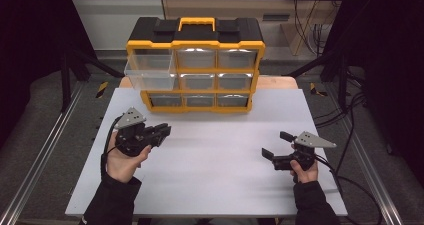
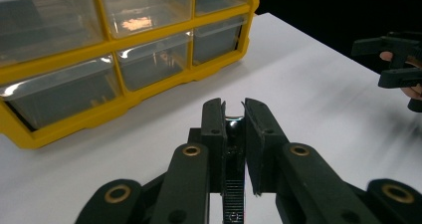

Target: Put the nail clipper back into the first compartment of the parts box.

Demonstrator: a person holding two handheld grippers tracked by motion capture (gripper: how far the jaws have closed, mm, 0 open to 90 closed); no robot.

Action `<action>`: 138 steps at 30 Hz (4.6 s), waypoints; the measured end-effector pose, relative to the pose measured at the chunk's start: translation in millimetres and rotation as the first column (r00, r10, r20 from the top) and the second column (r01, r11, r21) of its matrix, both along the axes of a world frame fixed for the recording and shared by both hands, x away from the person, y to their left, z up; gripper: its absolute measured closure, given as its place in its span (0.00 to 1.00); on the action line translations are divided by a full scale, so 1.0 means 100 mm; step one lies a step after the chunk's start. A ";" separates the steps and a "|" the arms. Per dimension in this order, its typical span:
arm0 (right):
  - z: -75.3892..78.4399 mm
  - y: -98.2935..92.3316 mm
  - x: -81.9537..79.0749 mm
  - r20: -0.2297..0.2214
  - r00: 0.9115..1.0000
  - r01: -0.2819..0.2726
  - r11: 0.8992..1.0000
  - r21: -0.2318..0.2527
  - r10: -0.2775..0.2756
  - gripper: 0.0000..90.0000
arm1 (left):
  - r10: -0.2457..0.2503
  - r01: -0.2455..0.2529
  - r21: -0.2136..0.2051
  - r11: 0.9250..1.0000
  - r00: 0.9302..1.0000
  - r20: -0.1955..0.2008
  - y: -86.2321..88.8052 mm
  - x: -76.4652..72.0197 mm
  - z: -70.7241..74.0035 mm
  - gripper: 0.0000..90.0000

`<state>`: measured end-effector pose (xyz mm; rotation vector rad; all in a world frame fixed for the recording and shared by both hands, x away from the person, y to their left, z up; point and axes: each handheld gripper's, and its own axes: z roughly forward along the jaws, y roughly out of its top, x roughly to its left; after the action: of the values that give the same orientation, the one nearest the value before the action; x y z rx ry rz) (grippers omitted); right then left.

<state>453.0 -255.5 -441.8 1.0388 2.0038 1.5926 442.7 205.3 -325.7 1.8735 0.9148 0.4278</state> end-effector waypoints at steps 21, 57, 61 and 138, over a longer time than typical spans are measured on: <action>0.00 0.00 0.00 0.000 1.000 0.005 1.000 0.001 -0.005 0.01 | 0.028 -0.023 -0.069 0.997 0.997 0.067 0.19 0.04 0.42 0.88; 0.00 0.00 0.00 0.001 1.000 0.003 1.000 -0.002 -0.003 0.01 | 0.084 -0.073 -0.083 0.994 0.987 0.134 0.22 0.28 1.06 0.88; 0.00 0.00 0.00 -0.001 1.000 0.004 1.000 -0.001 -0.004 0.01 | 0.094 -0.084 -0.077 0.993 0.986 0.136 0.23 0.34 1.10 0.88; 0.00 -0.01 0.00 0.003 1.000 -0.005 1.000 -0.001 0.005 0.01 | 0.223 -0.223 -0.017 0.975 0.969 0.106 0.17 1.35 1.18 0.88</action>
<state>452.7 -256.1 -441.5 1.0320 2.0061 1.5949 577.8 222.8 -207.7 1.7316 1.0567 0.6561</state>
